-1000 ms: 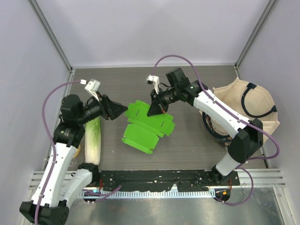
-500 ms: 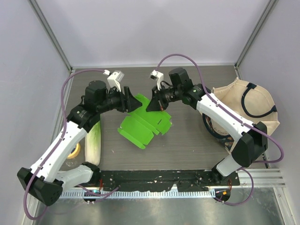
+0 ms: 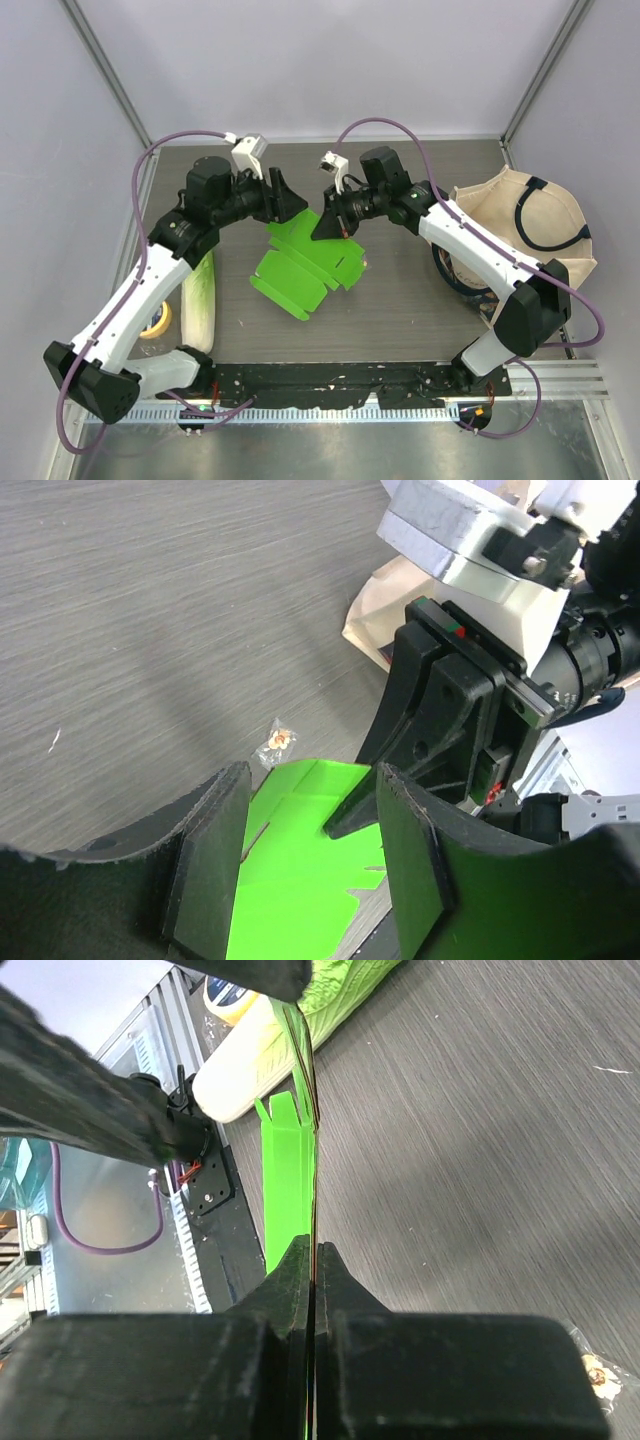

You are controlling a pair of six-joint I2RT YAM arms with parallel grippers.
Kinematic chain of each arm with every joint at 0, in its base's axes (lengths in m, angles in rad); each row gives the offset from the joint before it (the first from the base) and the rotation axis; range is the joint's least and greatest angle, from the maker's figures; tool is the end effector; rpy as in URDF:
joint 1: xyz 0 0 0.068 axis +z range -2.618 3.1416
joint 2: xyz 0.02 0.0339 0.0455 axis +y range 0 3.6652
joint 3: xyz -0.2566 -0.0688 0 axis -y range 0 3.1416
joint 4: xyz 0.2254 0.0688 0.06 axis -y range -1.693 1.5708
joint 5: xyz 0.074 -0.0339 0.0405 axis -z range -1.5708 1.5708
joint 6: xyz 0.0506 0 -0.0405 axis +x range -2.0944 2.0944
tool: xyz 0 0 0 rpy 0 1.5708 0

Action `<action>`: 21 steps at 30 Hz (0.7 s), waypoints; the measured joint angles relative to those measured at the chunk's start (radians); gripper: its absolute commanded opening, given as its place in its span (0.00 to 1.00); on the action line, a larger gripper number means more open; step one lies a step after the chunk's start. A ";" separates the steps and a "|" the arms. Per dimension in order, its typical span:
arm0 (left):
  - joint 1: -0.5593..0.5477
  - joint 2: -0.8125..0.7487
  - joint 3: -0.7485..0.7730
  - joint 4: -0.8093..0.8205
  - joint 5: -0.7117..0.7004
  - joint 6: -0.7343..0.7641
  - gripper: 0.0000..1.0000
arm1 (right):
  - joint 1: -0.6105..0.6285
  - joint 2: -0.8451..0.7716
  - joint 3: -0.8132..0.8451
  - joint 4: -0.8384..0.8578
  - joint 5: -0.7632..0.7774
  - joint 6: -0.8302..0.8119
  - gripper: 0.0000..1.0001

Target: Fold the paper box

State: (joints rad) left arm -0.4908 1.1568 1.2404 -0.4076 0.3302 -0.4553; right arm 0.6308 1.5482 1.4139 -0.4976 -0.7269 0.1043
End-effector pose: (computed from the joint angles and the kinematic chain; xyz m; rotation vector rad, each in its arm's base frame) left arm 0.2144 -0.1332 0.3882 0.2721 1.9740 -0.9416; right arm 0.2514 0.2252 0.3333 -0.9976 2.0451 1.2003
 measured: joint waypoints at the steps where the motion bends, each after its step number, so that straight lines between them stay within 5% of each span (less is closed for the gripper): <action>1: 0.000 0.010 0.004 0.008 0.004 0.000 0.54 | 0.000 0.000 0.000 0.003 -0.002 0.001 0.00; 10: 0.002 0.057 0.004 0.037 0.056 -0.014 0.37 | -0.006 0.000 -0.011 0.013 -0.006 0.011 0.00; 21: -0.008 -0.002 -0.139 0.196 0.143 -0.130 0.36 | -0.005 -0.017 -0.064 0.090 -0.016 0.082 0.00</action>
State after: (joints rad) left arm -0.4984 1.1545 1.1015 -0.2119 0.4736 -0.5858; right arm 0.6258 1.5314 1.3499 -0.4080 -0.7433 0.1860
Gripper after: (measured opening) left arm 0.353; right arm 0.037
